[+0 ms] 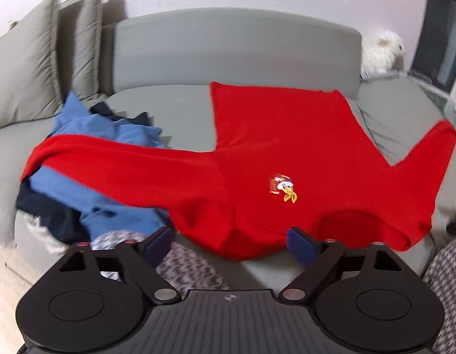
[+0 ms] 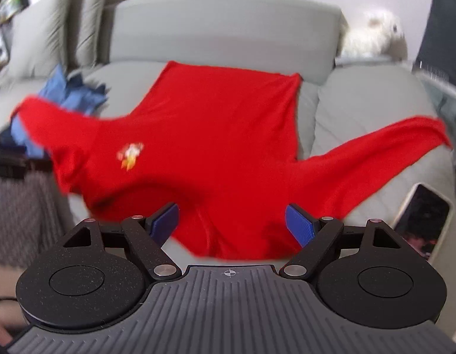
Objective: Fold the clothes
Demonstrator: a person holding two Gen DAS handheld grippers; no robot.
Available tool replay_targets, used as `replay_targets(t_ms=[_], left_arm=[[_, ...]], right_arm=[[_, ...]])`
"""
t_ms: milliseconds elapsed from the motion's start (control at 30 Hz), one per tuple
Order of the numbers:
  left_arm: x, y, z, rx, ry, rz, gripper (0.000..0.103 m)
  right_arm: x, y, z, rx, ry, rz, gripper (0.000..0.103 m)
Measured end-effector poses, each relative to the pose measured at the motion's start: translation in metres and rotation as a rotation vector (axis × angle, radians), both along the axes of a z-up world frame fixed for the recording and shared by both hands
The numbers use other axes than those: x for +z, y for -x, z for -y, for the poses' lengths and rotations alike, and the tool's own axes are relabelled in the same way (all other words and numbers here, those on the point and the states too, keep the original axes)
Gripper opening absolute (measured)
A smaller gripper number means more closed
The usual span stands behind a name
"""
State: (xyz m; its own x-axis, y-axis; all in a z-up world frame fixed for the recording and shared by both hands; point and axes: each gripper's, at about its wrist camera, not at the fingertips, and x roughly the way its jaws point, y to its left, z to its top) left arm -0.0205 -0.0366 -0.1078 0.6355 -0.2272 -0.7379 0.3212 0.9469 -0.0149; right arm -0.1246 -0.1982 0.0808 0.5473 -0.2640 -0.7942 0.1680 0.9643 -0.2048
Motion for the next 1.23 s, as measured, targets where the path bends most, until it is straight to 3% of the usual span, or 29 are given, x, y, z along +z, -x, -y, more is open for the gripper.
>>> replay_targets(t_ms=[100, 300, 567, 767, 1233], left_arm=[[0.0, 0.003, 0.0, 0.008, -0.028, 0.031, 0.091], [-0.004, 0.008, 0.005, 0.034, -0.055, -0.034, 0.091], [-0.011, 0.011, 0.013, 0.025, -0.098, -0.061, 0.093], [-0.014, 0.013, 0.019, 0.002, -0.143, -0.069, 0.097], [-0.014, 0.015, 0.014, 0.01, -0.118, -0.079, 0.098]], right_arm=[[0.0, 0.022, -0.008, -0.026, -0.008, 0.018, 0.087], [-0.001, 0.035, -0.005, -0.108, -0.007, 0.022, 0.089], [-0.012, 0.036, 0.018, -0.21, -0.07, -0.063, 0.091], [-0.018, 0.036, 0.014, -0.213, -0.038, -0.095, 0.091], [-0.022, 0.037, 0.015, -0.227, -0.026, -0.099, 0.091]])
